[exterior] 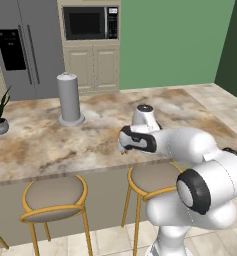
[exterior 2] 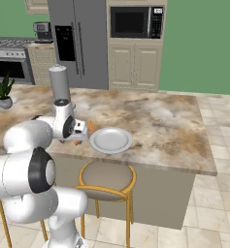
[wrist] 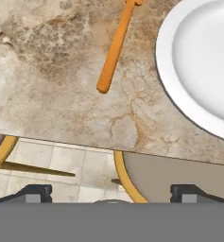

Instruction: Take the fork and place it on the left side of the plate. Then take the spoon and place it on the right side of the plate. Make sure they're directly next to the plate.

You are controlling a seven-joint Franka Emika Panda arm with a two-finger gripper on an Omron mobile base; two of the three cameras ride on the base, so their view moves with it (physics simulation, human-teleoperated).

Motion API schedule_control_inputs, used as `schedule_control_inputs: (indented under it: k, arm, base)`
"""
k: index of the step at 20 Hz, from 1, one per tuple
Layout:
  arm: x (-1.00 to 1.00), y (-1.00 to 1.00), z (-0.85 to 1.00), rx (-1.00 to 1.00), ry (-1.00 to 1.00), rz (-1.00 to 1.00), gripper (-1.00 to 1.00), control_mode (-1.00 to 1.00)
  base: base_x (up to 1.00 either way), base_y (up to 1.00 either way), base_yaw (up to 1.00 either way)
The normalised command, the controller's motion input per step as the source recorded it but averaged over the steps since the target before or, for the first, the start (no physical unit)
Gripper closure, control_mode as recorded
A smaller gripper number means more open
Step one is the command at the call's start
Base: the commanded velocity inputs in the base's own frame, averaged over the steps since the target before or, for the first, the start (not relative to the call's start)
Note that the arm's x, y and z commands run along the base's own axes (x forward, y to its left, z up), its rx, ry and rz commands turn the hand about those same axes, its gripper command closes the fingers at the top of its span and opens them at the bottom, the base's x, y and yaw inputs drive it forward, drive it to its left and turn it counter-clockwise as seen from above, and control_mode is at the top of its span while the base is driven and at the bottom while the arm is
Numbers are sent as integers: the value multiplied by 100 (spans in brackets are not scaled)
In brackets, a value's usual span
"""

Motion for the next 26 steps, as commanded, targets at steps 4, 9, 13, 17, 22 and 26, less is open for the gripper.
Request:
schedule_control_inputs:
  k: [4, 9, 13, 17, 22, 26]
  arm:
    - [-44, -3, 53, 0, 13, -12, -100, -100]
    - [-48, 0, 49, 0, 16, -11, -100, -100]
    - [-60, -1, 30, 0, 2, -13, -100, -100]
    - [-53, -3, 7, 1, -1, -6, -100, -100]
    - [-26, 0, 0, 0, -7, 0, -100, -100]
    - [0, 0, 0, 0, 0, 0, -100, -100]
  base:
    - [0, 0, 0]
    - [0, 0, 0]
    - [0, 0, 0]
    - [0, 0, 0]
    - [0, 0, 0]
    - [0, 0, 0]
